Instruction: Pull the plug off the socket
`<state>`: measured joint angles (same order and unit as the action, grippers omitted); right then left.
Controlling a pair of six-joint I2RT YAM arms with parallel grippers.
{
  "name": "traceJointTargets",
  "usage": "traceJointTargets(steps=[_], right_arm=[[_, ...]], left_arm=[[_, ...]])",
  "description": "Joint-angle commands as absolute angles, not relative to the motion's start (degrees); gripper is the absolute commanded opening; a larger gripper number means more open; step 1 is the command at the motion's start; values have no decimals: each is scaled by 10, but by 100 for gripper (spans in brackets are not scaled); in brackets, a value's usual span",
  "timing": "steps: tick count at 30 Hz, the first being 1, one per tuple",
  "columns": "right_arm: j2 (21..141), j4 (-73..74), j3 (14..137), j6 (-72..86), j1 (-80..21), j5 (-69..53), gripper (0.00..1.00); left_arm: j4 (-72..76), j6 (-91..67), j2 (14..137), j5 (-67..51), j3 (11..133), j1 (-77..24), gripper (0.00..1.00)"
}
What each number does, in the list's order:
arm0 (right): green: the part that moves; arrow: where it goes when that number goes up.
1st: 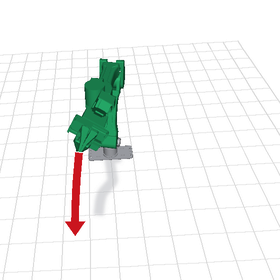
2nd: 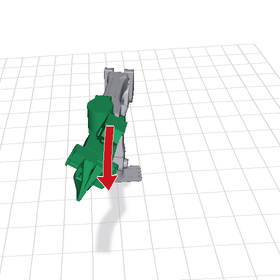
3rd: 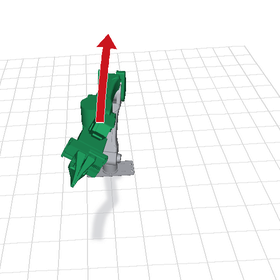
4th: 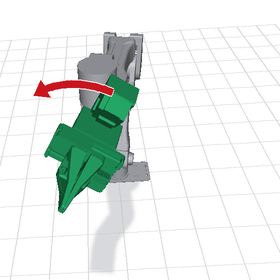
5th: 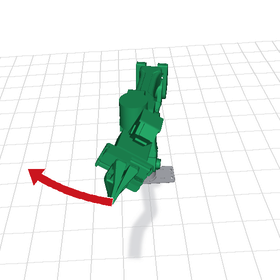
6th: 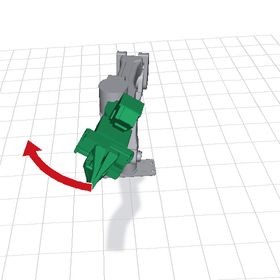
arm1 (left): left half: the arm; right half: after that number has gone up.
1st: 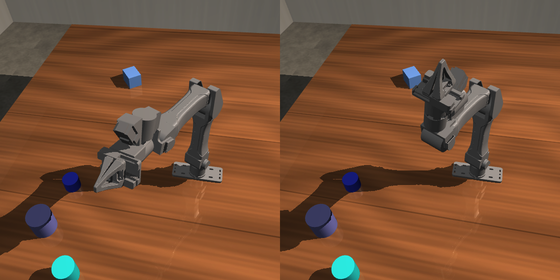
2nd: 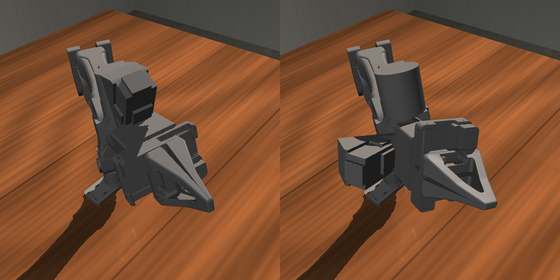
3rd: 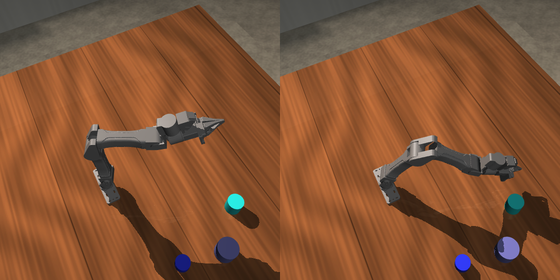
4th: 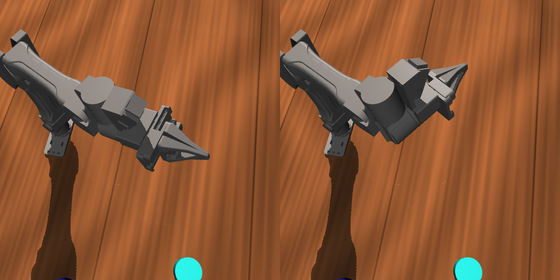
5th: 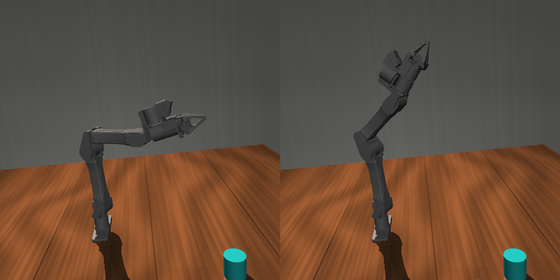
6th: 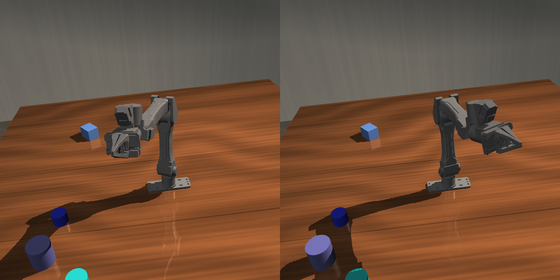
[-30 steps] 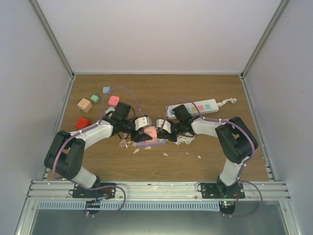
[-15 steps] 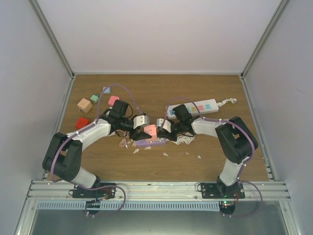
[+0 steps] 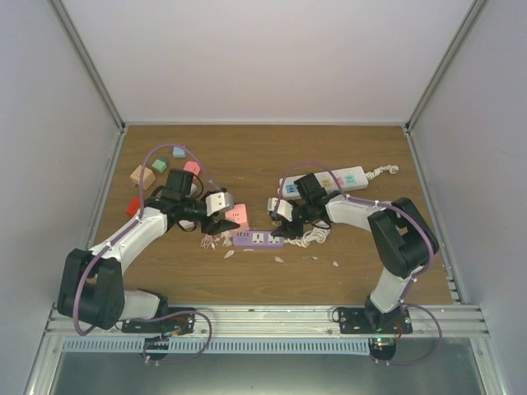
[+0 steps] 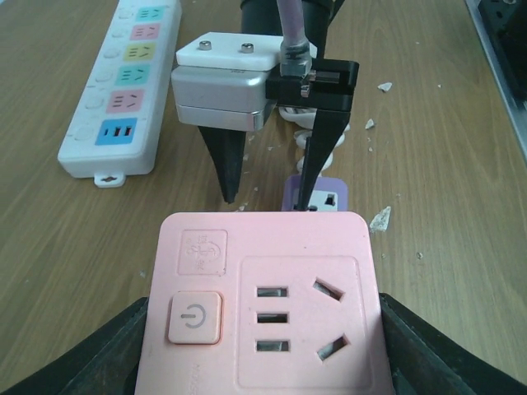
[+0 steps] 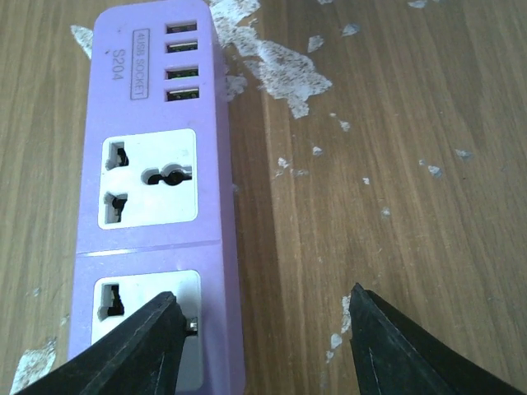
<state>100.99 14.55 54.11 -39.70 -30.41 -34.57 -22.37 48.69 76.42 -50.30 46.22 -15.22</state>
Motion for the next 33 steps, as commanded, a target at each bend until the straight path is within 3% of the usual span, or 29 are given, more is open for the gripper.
traceJointTargets(steps=[1,15,33], right_arm=[[1003,236,546,-411,-301,-318,58],[952,255,563,-406,-301,-305,78],[925,320,563,-449,-301,-282,86]], left_arm=[[-242,508,738,-500,460,-138,23],[-525,744,721,-193,608,-49,24],[-615,771,732,97,527,-55,27]])
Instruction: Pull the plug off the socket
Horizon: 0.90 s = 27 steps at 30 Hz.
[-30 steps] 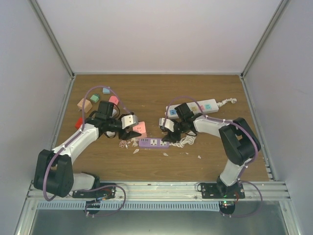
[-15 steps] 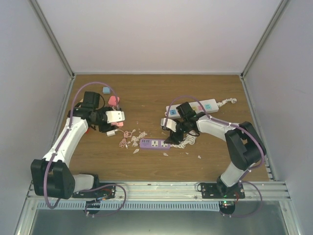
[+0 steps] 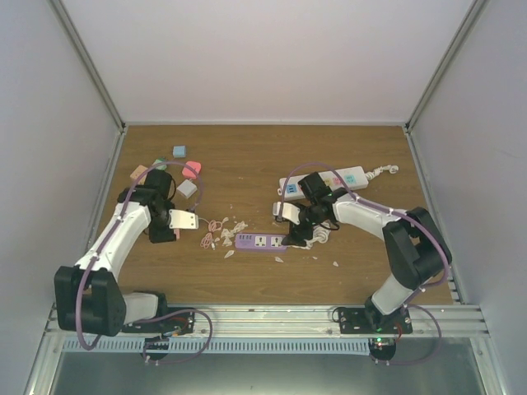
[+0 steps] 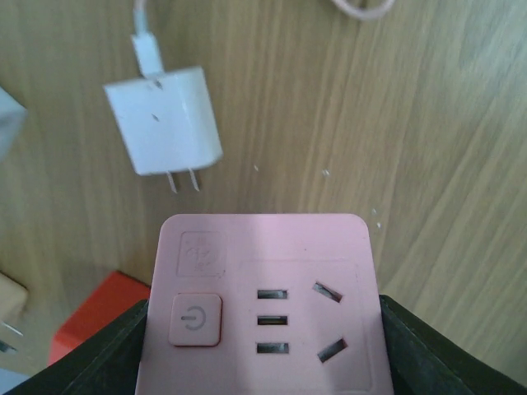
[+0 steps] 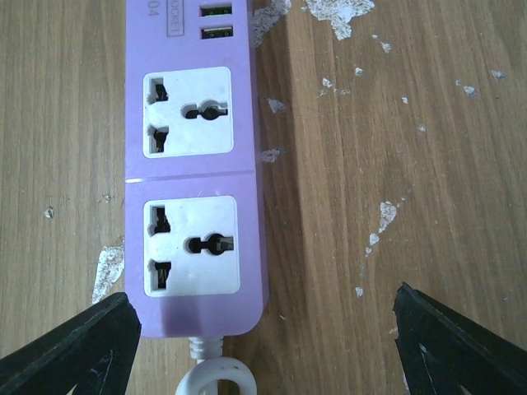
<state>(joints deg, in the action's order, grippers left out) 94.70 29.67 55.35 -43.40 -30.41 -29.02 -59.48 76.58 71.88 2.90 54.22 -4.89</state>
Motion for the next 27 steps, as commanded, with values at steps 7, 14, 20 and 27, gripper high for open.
traceJointTargets(steps=[7,14,20,27], right_arm=[[915,330,543,-463,-301,-253,86],[915,362,531,-494,-299,-239,85],[897,373,500,-546,-296,-212,87],[888,385,496,-577,-288,-213,87]], left_arm=[[-621,756,772,151,510,-70,30],[-609,729,816,181,493,-92,36],[-595,713,845,202,491,-106,54],[-591,693,863,189,511,-122,85]])
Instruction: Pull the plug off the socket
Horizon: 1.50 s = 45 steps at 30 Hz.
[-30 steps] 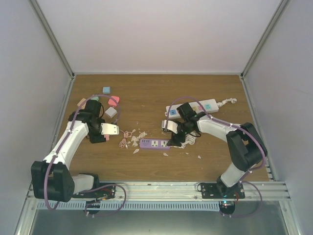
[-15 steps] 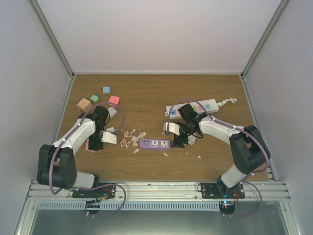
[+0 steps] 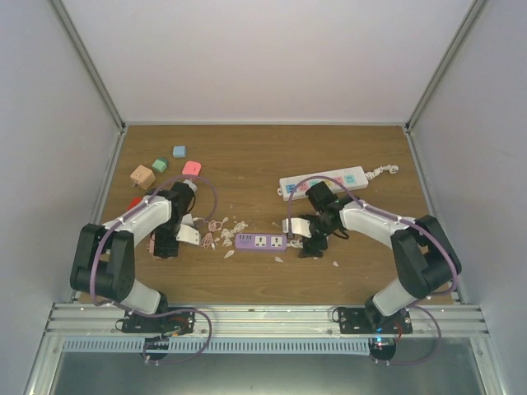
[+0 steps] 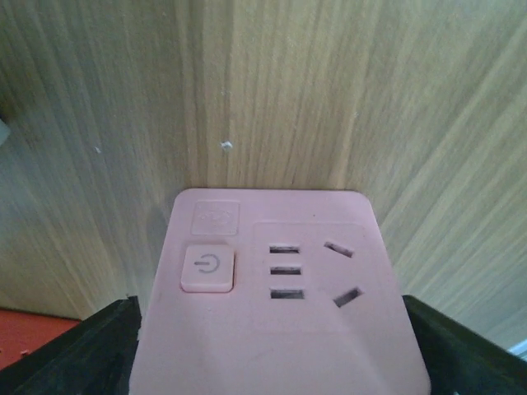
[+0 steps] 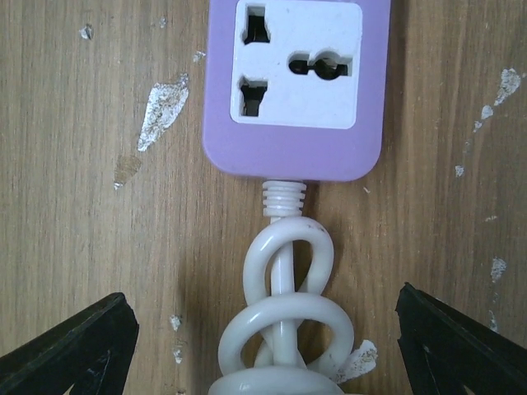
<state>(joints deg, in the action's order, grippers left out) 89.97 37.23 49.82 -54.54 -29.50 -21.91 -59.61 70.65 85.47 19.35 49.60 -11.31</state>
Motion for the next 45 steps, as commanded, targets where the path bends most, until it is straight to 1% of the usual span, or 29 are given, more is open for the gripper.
traceJointTargets(steps=[1,3,4,8,11,15,21,30,38,45], right_arm=[[891,383,497,-579,-287,-210,87],[901,371,497,-577,-288,-191,86],[908,367,497,-577,-287,-179,85],[931,361,499,-578,-282,-161,78],[942,363,499,-570,-267,-162,69],[933,370,488,-564,-239,-172,57],[908,374,462,-585,-178,-173,45],[855,379,403,-663,-72,-149,43],[847,368,402,-736,45,-134,43],[865,352,418,-779,129,-130,43]], left_arm=[[-593,692,863,185,514,-124,89],[-594,690,859,178,525,-126,98],[-593,691,857,174,531,-127,99],[-590,688,845,143,567,-127,99],[-590,695,831,120,596,-126,99],[-572,700,816,90,637,-125,99],[-513,694,812,74,658,-125,99],[-443,642,812,15,685,-126,99],[-460,571,832,-83,744,-126,99],[-448,518,834,-138,759,-125,99]])
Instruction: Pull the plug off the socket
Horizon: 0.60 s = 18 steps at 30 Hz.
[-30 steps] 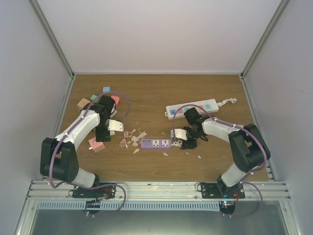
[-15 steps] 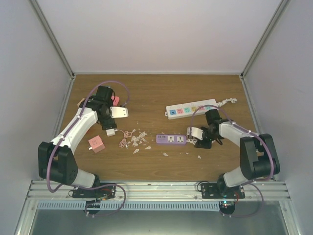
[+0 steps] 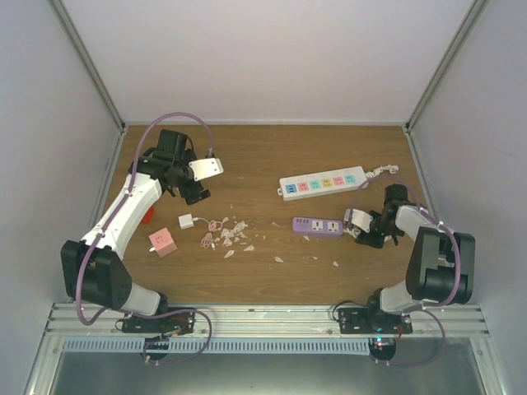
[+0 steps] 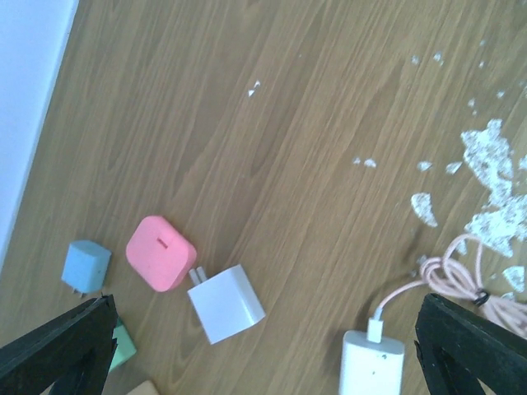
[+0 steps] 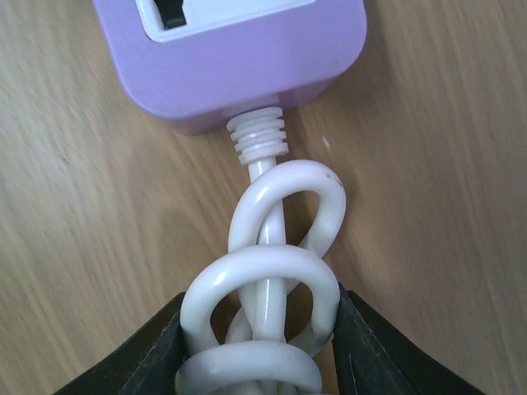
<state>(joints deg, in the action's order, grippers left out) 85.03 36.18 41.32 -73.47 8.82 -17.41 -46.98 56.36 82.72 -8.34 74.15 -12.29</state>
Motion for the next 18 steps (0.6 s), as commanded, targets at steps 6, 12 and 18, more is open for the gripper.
traceJointTargets(steps=[6,12,18], right_arm=[[877,351,437,-790,163,-139,47],[868,378,469,-782,169,-167,69],[857,441,545,-758,170,-231,85]], left_arm=[[-444,480,847,-179,771,-119,99],[-441,443,861,-233,780,-98,99],[-448,410,874,-308,804,-61,99]])
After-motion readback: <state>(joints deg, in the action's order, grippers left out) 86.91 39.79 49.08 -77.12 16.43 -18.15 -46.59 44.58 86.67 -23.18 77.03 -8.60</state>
